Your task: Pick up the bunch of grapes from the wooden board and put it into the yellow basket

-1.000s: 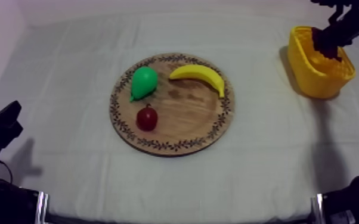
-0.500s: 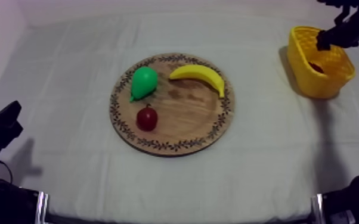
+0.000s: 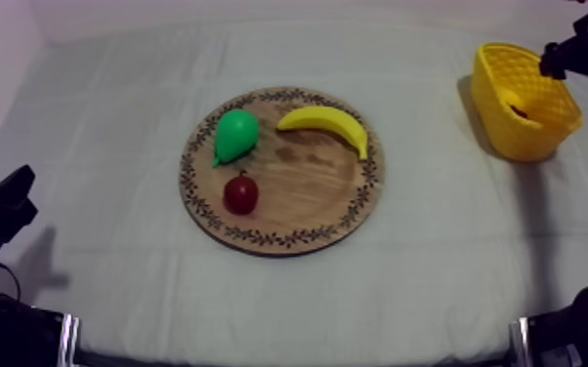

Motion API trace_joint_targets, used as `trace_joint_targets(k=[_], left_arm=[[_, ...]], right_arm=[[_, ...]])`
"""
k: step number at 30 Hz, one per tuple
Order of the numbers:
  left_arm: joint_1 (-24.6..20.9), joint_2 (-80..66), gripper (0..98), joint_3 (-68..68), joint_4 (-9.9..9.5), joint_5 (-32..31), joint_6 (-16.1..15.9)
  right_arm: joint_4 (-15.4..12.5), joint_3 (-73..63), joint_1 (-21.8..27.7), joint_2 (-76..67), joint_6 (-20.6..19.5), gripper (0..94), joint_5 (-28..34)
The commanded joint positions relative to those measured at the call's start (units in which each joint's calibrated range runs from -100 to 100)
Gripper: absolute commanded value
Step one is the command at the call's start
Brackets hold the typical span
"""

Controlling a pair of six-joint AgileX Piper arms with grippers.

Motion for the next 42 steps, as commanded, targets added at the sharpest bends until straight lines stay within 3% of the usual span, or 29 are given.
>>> trace_joint_targets(k=[1,27,42], left_arm=[[0.0,0.0,0.1,0.0,-0.03,0.0,0.0],[0.0,0.0,0.1,0.0,-0.03,0.0,0.0],[0.0,0.0,0.1,0.0,-0.03,0.0,0.0]], right_arm=[[-0.1,3.6,-0.4,-4.8,0.0,58.6,-0.7],[4.4,36.6,-6.3,-42.9,-4.8,50.6,-5.1],[3.5,52.8,-8.6,-65.2,-4.0,39.9,-4.8]])
